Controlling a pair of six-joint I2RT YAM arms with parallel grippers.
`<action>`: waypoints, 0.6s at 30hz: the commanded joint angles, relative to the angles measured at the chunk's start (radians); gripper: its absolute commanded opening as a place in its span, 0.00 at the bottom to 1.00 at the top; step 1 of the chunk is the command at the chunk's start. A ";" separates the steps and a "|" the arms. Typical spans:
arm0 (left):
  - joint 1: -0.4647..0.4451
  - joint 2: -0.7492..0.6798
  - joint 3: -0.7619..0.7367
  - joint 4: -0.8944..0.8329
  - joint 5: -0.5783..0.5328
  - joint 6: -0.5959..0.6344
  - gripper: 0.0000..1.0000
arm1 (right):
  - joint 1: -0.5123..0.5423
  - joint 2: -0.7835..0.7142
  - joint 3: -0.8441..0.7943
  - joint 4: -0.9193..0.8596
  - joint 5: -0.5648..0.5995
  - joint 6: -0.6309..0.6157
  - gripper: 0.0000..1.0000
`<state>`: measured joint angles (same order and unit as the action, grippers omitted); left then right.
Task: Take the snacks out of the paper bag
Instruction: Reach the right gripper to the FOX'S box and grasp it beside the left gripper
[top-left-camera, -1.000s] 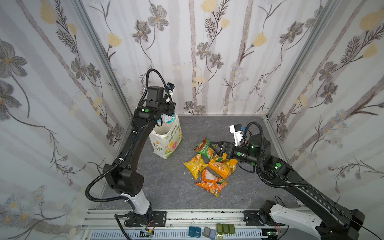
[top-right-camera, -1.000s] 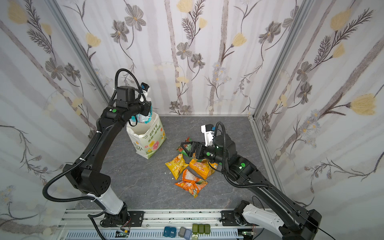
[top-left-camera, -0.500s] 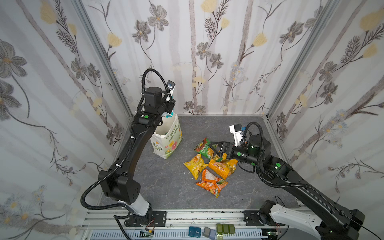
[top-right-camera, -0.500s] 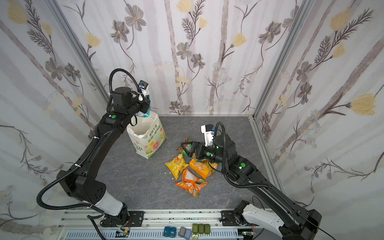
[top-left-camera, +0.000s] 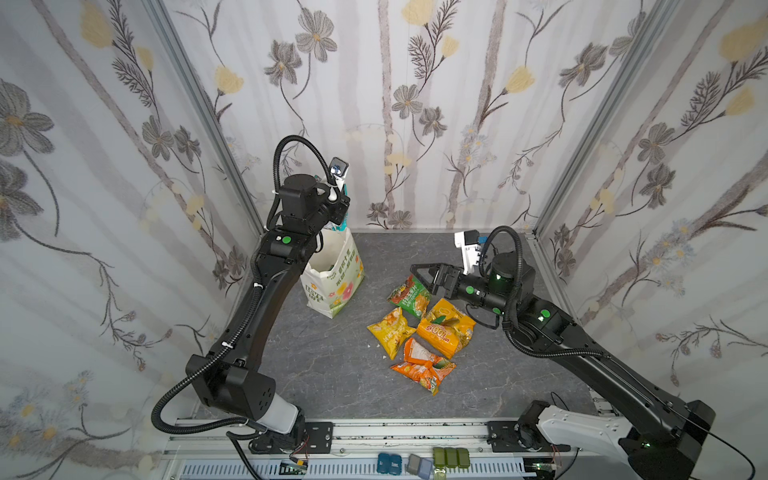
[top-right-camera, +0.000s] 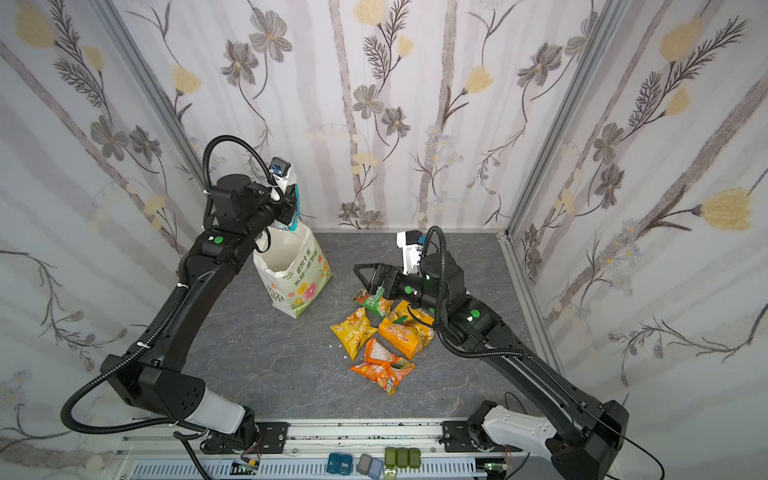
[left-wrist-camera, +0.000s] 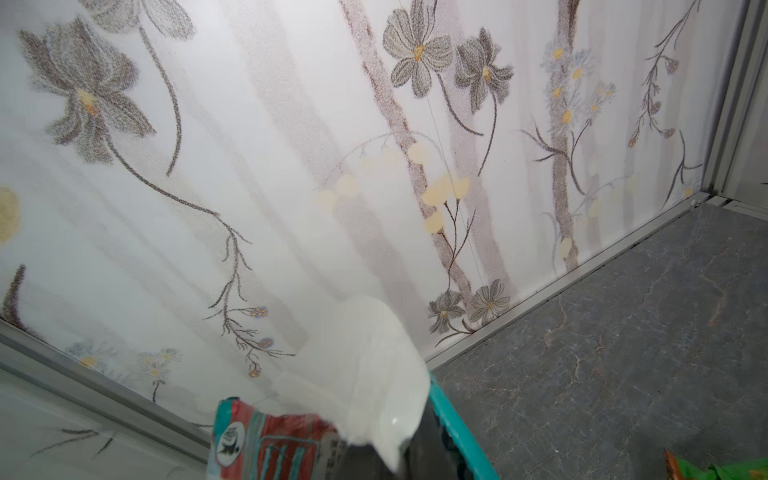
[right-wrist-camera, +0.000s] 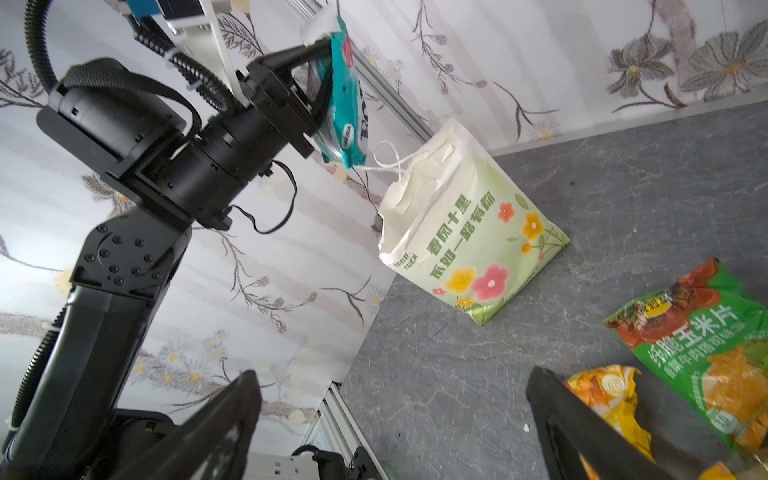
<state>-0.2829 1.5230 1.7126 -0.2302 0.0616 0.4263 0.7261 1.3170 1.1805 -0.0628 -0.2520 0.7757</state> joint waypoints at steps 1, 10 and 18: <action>0.000 -0.024 -0.018 -0.003 0.059 -0.091 0.00 | -0.008 0.083 0.085 0.129 -0.012 -0.013 0.99; 0.002 -0.005 0.008 -0.101 0.087 -0.189 0.00 | -0.013 0.421 0.364 0.278 -0.161 -0.011 0.99; 0.004 0.010 0.013 -0.111 0.097 -0.219 0.00 | -0.011 0.653 0.562 0.277 -0.247 -0.004 0.95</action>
<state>-0.2806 1.5307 1.7126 -0.3740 0.1459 0.2306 0.7158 1.9255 1.6978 0.1799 -0.4473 0.7685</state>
